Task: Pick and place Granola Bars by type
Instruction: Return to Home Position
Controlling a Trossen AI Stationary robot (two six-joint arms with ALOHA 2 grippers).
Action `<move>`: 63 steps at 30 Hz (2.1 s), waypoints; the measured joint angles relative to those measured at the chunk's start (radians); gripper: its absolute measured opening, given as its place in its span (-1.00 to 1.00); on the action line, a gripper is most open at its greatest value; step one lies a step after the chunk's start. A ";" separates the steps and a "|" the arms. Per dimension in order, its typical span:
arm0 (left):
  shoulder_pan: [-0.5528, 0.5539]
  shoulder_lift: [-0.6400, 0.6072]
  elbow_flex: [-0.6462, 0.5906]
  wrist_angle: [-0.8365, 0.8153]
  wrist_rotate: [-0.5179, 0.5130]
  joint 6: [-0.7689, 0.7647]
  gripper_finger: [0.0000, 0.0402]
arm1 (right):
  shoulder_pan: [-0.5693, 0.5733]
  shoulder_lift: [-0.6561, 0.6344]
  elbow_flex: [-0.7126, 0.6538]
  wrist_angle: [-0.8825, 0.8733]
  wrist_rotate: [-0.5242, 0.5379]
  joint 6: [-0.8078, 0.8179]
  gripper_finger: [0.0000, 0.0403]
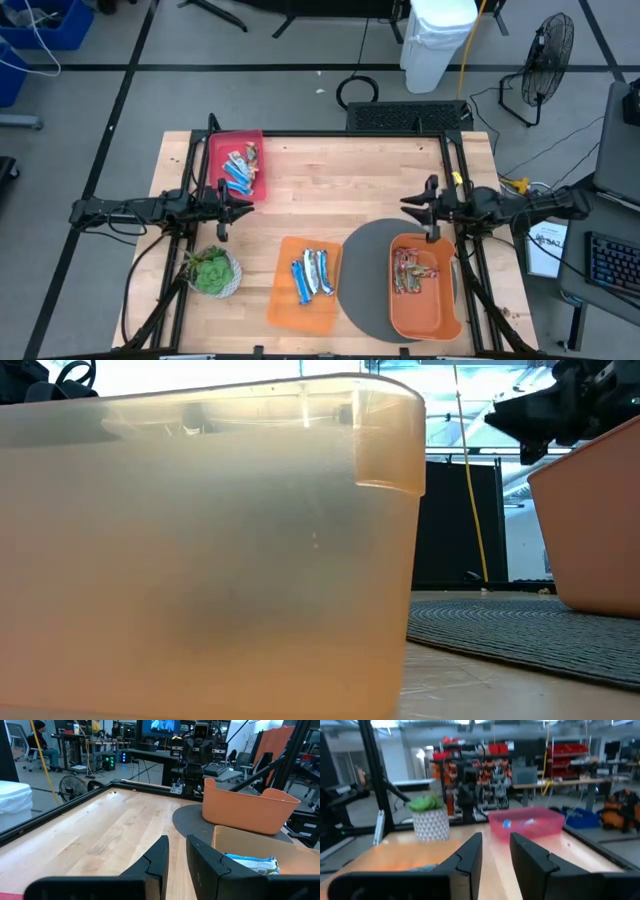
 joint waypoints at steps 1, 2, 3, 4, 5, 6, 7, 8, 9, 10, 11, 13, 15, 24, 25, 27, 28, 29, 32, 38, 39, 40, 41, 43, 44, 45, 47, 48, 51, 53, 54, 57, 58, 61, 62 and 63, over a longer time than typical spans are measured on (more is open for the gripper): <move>0.000 0.000 0.000 0.000 0.000 0.000 -0.64 | 0.000 -0.023 -0.003 -0.004 -0.002 -0.004 -0.55; 0.000 0.000 0.000 0.000 0.000 0.000 -0.64 | 0.000 -0.046 -0.003 -0.010 -0.004 -0.009 -0.55; 0.000 0.000 0.000 0.000 0.000 0.000 -0.64 | 0.000 -0.066 -0.003 -0.017 -0.005 -0.017 -0.55; 0.000 0.000 0.000 0.000 0.000 0.000 -0.64 | 0.000 -0.085 -0.003 -0.026 -0.005 -0.028 -0.55; 0.000 0.000 0.000 0.000 0.000 0.000 -0.64 | 0.000 -0.104 -0.003 -0.039 -0.005 -0.039 -0.55; 0.000 0.000 0.000 0.000 0.000 0.000 -0.64 | 0.000 -0.122 -0.003 -0.057 -0.005 -0.050 -0.55; 0.000 0.000 0.000 0.000 0.000 0.000 -0.64 | 0.000 -0.138 -0.003 -0.074 -0.005 -0.056 -0.55; 0.000 0.000 0.000 0.000 0.000 0.000 -0.64 | 0.000 -0.154 -0.003 -0.088 -0.005 -0.059 -0.55; 0.000 0.000 0.000 0.000 0.000 0.000 -0.64 | 0.000 -0.167 -0.003 -0.097 -0.005 -0.061 -0.55; 0.000 0.000 0.000 0.000 0.000 0.000 -0.64 | 0.000 -0.177 -0.003 -0.104 -0.005 -0.063 -0.55; 0.000 0.000 0.000 0.000 0.000 0.000 -0.64 | 0.000 -0.187 -0.003 -0.111 -0.005 -0.065 -0.55; 0.000 0.000 0.000 0.000 0.000 0.000 -0.64 | 0.000 -0.200 -0.003 -0.123 -0.005 -0.075 -0.55; 0.000 0.000 0.000 0.000 0.000 0.000 -0.64 | 0.000 -0.208 -0.003 -0.126 -0.005 -0.083 -0.55; 0.000 0.000 0.000 0.000 0.000 0.000 -0.64 | 0.000 -0.209 -0.075 -0.015 -0.005 -0.090 -0.55; 0.000 0.000 0.000 0.000 0.000 0.000 -0.64 | 0.000 -0.209 -0.086 -0.001 -0.005 -0.092 -0.55; 0.000 0.000 0.000 0.000 0.000 0.000 -0.64 | 0.000 -0.208 -0.097 0.024 -0.006 -0.101 -0.55; 0.000 0.000 0.000 0.000 0.000 0.000 -0.64 | 0.000 -0.210 -0.099 0.029 -0.006 -0.105 -0.55; 0.000 0.000 0.000 0.000 0.000 0.000 -0.64 | 0.000 -0.210 -0.100 0.031 -0.005 -0.110 -0.55; 0.000 0.000 0.000 0.000 0.000 0.000 -0.64 | 0.000 -0.208 -0.101 0.023 -0.006 -0.127 -0.55; 0.000 0.000 0.000 0.000 0.000 0.000 -0.64 | 0.000 -0.209 -0.102 0.011 -0.005 -0.134 -0.55; 0.000 0.000 0.000 0.000 0.000 0.000 -0.64 | 0.000 -0.209 -0.102 0.002 -0.005 -0.134 -0.55; 0.000 0.000 0.000 0.000 0.000 0.000 -0.64 | 0.000 -0.209 -0.103 -0.009 -0.005 -0.127 -0.55; 0.000 0.000 0.000 0.000 0.000 0.000 -0.64 | 0.000 -0.208 -0.103 -0.018 -0.005 -0.122 -0.55; 0.000 0.000 0.000 0.000 0.000 0.000 -0.64 | 0.000 -0.208 -0.103 -0.038 -0.005 -0.105 -0.55; 0.000 0.000 0.000 0.000 0.000 0.000 -0.64 | 0.000 -0.208 -0.103 -0.051 -0.005 -0.098 -0.55; 0.000 0.000 0.000 0.000 0.000 0.000 -0.64 | 0.000 -0.209 -0.103 -0.065 -0.005 -0.091 -0.55; 0.000 0.000 0.000 0.000 0.000 0.000 -0.64 | 0.000 -0.208 -0.103 -0.092 -0.005 -0.077 -0.55; 0.000 0.000 0.000 0.000 0.000 0.000 -0.64 | 0.000 -0.209 -0.104 -0.104 -0.005 -0.074 -0.55; 0.000 0.000 0.000 0.000 0.000 0.000 -0.64 | 0.000 -0.208 -0.104 -0.148 -0.005 -0.073 -0.55; 0.000 0.000 0.000 0.000 0.000 0.000 -0.64 | 0.000 -0.208 -0.104 -0.168 -0.007 -0.073 -0.55; 0.000 0.000 0.000 0.000 0.000 0.000 -0.64 | 0.000 -0.208 -0.104 -0.179 -0.009 -0.073 -0.55; 0.000 0.000 0.000 0.000 0.000 0.000 -0.64 | 0.000 -0.208 -0.105 -0.190 -0.045 -0.073 -0.55; 0.000 0.000 0.000 0.000 0.000 0.000 -0.64 | 0.000 -0.208 -0.105 -0.194 -0.063 -0.072 -0.55; 0.000 0.000 0.000 0.000 0.000 0.000 -0.64 | 0.000 -0.208 -0.105 -0.200 -0.114 -0.065 -0.55; 0.000 0.000 0.000 0.000 0.000 0.000 -0.64 | 0.000 -0.208 -0.105 -0.200 -0.115 -0.065 -0.55; 0.000 0.000 0.000 0.000 0.000 0.000 -0.64 | 0.000 -0.208 -0.105 -0.201 -0.114 -0.065 -0.55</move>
